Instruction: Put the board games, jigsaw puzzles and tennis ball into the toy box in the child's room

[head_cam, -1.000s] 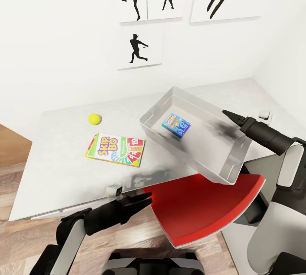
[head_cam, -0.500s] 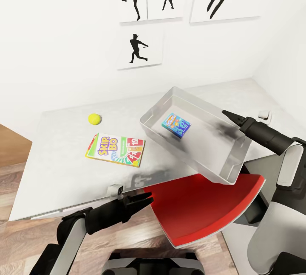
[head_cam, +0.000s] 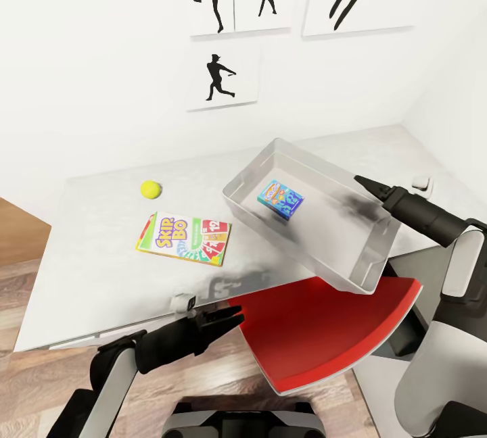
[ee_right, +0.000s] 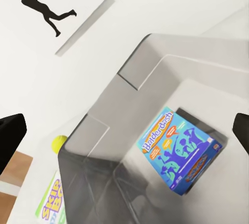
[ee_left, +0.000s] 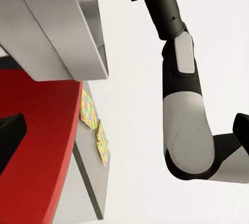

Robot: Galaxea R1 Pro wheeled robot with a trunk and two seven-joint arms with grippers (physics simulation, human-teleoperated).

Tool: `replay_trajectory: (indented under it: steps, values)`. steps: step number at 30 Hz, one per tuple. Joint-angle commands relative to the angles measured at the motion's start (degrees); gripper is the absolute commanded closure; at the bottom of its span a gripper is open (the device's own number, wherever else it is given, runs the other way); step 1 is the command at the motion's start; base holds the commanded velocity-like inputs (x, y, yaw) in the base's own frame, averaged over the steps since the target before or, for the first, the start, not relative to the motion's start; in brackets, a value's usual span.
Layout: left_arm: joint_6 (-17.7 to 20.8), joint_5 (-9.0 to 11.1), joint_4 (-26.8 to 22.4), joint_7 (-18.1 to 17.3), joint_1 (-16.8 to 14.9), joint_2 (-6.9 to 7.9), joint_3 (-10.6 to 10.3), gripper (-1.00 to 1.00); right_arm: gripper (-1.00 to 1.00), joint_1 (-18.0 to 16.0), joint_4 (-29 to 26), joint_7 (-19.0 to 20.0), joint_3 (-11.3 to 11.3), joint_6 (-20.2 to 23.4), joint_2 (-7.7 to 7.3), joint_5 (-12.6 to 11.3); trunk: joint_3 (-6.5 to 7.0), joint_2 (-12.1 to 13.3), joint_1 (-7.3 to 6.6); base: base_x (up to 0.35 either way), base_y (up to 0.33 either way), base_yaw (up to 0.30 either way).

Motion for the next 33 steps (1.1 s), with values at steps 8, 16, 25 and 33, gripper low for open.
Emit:
replay_trajectory:
  steps: [8,16,25,33]
  values:
    - [-0.03,0.32,-0.04,-0.1,0.13,0.04,-0.04,-1.0,-1.0,-0.12,-0.1,0.19,-0.16,0.3,-0.06,-0.05,-0.07,-0.09,0.03,0.0,0.0,0.0]
    - [-0.34,0.33,-0.05,-0.26,0.23,0.04,-0.09,-1.0,-1.0,-0.47,-0.32,0.34,-0.17,0.3,-0.21,-0.09,-0.07,-0.09,0.03,0.0,0.0,0.0]
    - [-2.09,0.38,-0.05,-0.4,0.34,0.04,-0.17,-1.0,-1.0,-0.89,-0.45,0.59,-0.18,0.3,-0.8,-0.3,-0.07,-0.09,0.03,0.0,0.0,0.0]
    - [-4.03,0.4,-0.05,-0.47,0.63,0.04,-0.21,-1.0,-1.0,-1.0,-0.5,2.22,-0.17,0.3,-1.4,-0.6,-0.07,-0.09,0.03,0.0,0.0,0.0]
